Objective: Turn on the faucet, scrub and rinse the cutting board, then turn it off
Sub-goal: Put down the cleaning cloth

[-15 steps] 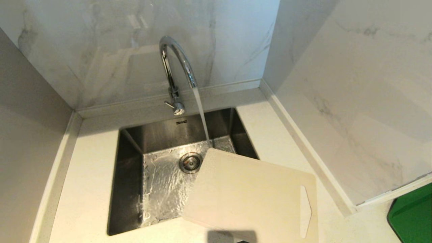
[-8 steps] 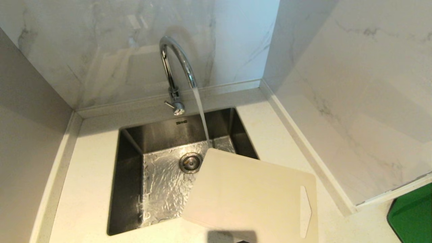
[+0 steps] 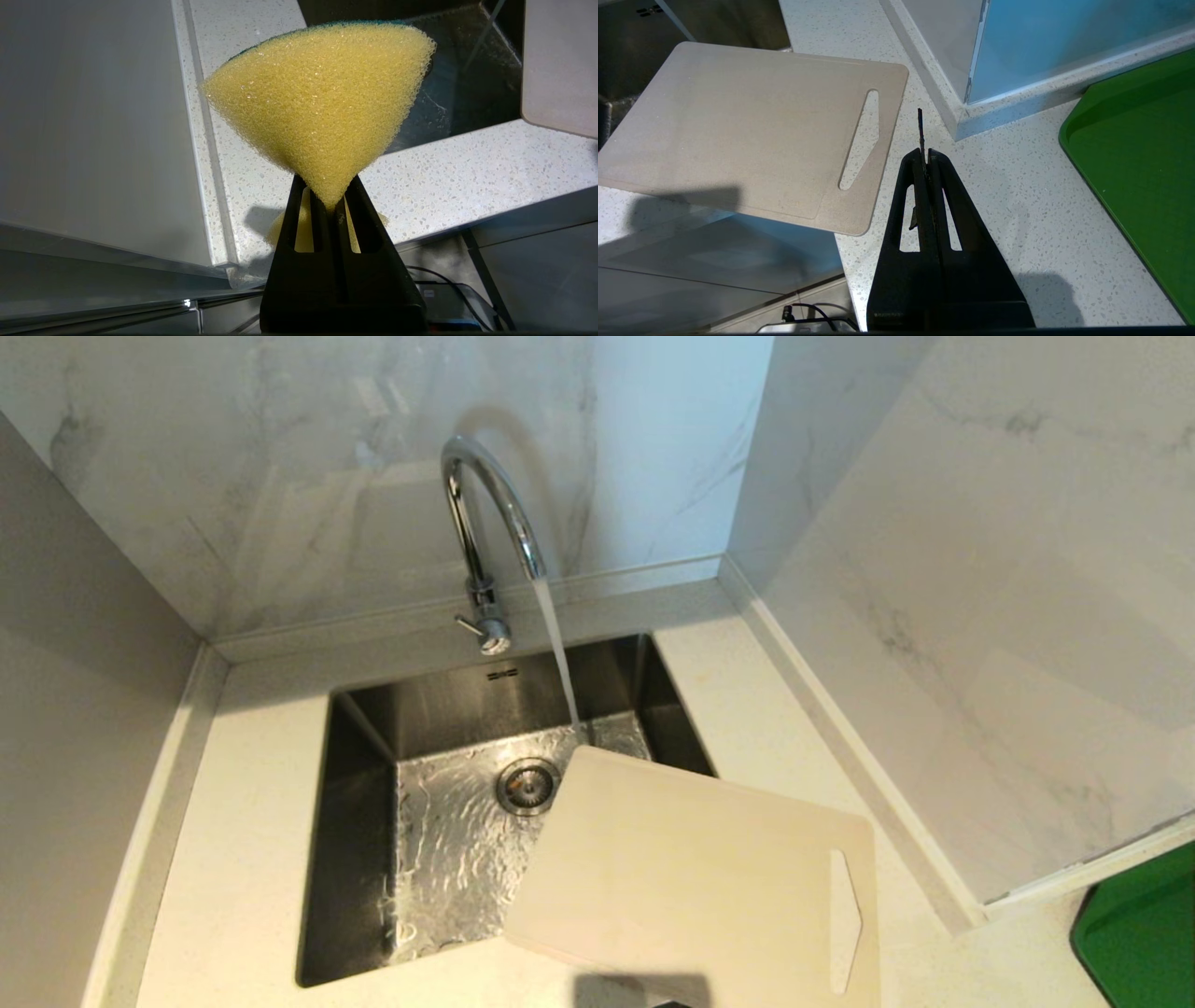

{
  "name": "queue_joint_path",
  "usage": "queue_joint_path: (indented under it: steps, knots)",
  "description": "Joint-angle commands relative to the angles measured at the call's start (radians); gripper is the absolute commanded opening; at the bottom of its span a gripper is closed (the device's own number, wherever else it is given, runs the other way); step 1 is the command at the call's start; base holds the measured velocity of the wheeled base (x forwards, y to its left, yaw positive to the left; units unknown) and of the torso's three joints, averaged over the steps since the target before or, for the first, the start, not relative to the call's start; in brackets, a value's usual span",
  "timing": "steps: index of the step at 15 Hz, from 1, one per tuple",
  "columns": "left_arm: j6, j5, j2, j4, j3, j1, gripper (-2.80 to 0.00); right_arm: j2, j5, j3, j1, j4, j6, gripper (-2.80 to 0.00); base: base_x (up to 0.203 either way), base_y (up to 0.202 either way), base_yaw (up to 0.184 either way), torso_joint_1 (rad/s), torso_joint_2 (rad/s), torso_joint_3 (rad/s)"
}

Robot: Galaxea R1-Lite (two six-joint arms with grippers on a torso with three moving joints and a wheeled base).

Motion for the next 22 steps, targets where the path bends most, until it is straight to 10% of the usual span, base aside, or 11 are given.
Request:
queue_joint_path:
  steps: [1, 14, 22]
  knots:
    - [0.0, 0.0, 0.002, 0.001, 0.0, 0.0, -2.8, -0.002, 0.0, 0.0, 0.0, -0.001, 0.001, -2.8, 0.0, 0.0, 0.0, 0.0, 0.0, 0.0]
    - [0.075, -0.007, 0.016, 0.015, -0.006, 0.0, -2.8, -0.002, 0.0, 0.0, 0.0, -0.001, 0.001, -2.8, 0.0, 0.0, 0.0, 0.0, 0.0, 0.0]
    - [0.105, -0.011, 0.575, 0.013, -0.296, -0.001, -2.8, -0.002, 0.0, 0.0, 0.0, -0.001, 0.001, -2.8, 0.0, 0.0, 0.0, 0.0, 0.0, 0.0]
